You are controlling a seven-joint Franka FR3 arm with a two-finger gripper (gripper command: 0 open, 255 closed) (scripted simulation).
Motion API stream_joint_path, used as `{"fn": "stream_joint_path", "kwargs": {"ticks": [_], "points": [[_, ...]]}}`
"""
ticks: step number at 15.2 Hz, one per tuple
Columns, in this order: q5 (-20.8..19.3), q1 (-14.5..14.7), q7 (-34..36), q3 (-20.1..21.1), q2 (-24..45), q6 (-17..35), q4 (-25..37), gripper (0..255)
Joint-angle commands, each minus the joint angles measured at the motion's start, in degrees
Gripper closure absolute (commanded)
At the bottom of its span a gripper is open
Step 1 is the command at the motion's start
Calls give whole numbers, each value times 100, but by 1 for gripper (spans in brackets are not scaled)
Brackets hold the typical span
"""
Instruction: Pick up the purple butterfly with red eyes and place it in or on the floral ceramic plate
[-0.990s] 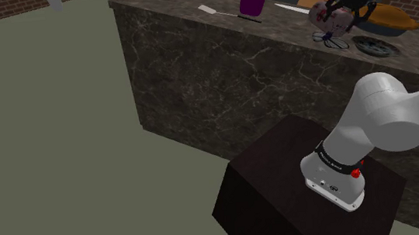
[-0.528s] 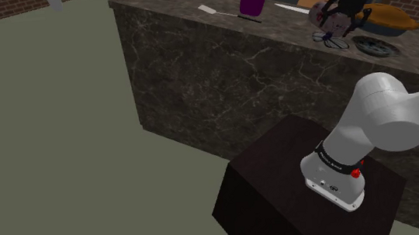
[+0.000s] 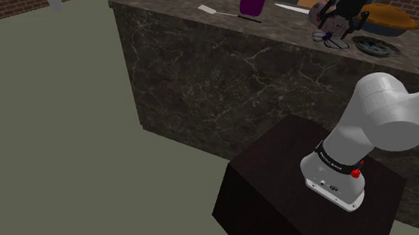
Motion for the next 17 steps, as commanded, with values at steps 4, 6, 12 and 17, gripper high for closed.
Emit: {"fn": "stream_joint_path", "kwargs": {"ticks": [4,6,12,17], "points": [[0,0,0,0,0,0,0,255],[-1,-1,0,0,-1,0,-2,255],[29,11,8,33,15,-61,69,255],[175,78,44,184,107,-368,441,255]]}}
